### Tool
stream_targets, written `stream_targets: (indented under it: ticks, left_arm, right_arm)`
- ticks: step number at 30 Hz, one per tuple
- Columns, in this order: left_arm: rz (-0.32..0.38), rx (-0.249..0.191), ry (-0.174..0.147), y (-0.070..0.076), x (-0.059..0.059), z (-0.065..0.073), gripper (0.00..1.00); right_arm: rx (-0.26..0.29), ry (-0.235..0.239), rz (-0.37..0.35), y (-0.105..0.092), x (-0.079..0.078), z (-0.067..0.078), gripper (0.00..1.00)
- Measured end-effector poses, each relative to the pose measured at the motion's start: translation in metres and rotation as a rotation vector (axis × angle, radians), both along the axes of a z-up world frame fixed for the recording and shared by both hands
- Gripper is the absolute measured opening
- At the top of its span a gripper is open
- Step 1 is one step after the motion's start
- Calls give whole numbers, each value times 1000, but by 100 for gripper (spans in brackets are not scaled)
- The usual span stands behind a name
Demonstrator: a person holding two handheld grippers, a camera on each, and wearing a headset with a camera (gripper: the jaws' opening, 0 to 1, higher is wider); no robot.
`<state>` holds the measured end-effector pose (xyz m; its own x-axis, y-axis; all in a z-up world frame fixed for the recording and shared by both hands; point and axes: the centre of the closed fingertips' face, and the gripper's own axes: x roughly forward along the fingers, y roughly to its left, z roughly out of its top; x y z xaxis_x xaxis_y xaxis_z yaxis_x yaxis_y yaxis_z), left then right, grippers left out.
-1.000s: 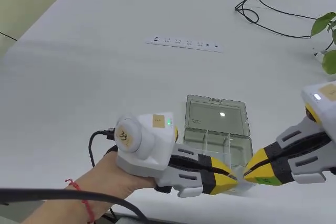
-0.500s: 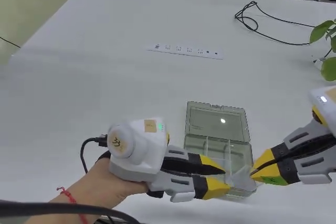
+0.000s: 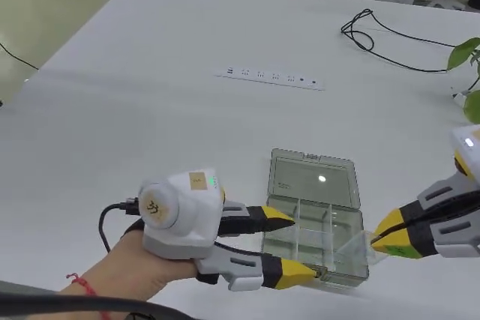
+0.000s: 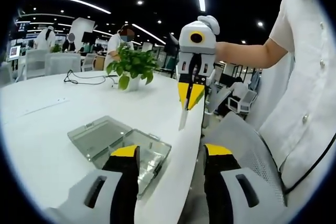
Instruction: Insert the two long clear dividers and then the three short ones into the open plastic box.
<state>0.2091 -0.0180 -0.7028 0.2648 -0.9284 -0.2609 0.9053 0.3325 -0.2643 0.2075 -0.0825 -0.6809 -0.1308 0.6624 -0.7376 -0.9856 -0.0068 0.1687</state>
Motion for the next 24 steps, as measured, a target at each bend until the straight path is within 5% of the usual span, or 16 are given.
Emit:
stream_targets:
  ticks: [12,24]
  left_arm:
    - [72,34,-8,24,9,-11,70]
    - [93,77,0,36,9,-23,78]
  right_arm:
    - [-64,-42,-3,-7,21,-12,3]
    - [-154,-108,11,-13,42,-33,3]
